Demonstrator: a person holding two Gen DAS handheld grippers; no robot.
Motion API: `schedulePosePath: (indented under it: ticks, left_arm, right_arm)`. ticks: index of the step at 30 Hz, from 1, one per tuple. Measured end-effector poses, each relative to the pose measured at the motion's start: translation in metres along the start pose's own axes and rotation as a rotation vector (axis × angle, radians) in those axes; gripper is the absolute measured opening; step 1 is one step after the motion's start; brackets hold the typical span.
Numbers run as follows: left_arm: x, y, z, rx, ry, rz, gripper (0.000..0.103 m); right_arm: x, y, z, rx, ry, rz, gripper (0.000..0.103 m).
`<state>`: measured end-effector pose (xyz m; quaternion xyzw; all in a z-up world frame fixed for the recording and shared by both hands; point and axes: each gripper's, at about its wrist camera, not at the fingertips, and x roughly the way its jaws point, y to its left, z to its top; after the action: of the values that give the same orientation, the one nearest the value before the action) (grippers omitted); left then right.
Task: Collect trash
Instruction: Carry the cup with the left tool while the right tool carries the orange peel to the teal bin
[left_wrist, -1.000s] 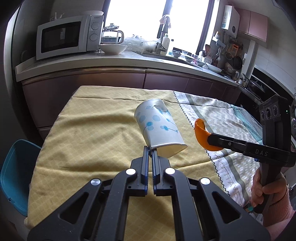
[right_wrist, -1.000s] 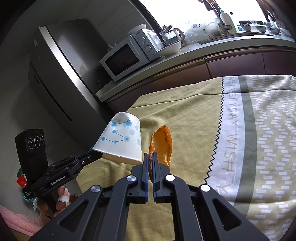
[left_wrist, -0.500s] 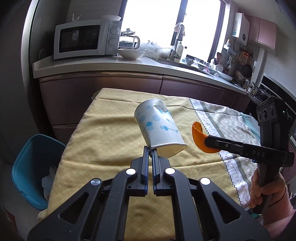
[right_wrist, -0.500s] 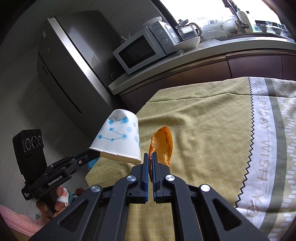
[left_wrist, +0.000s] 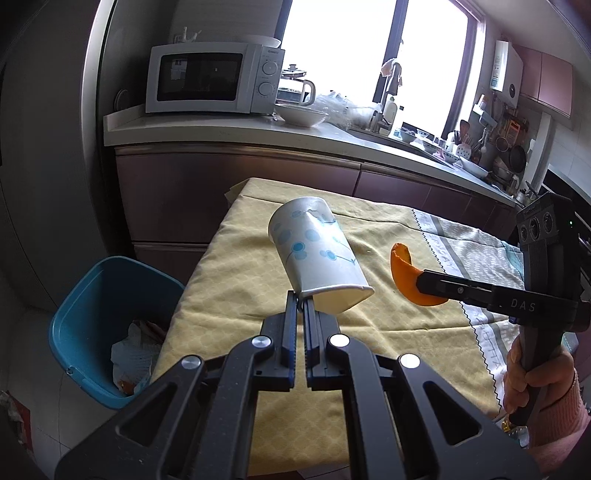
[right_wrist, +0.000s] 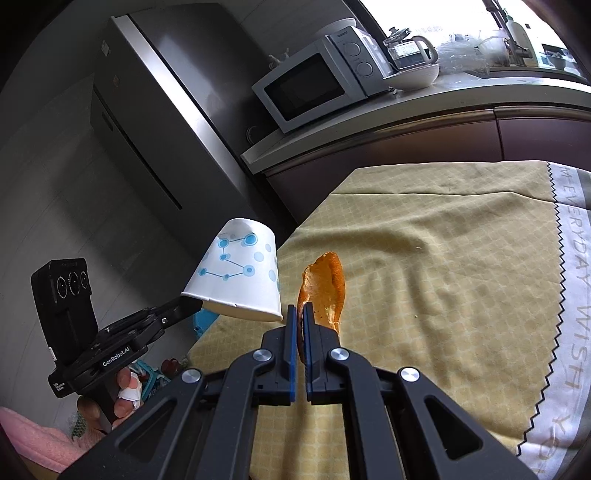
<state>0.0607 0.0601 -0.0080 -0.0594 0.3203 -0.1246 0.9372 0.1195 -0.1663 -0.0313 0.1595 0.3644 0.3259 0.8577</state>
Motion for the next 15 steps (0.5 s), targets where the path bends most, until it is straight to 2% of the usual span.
schedulePosePath:
  ticks: [15]
  left_arm:
    - [-0.022, 0.060, 0.005, -0.085, -0.041, 0.116, 0.004]
  right_arm:
    - [0.061, 0.034, 0.018, -0.039, 0.099, 0.119, 0.003]
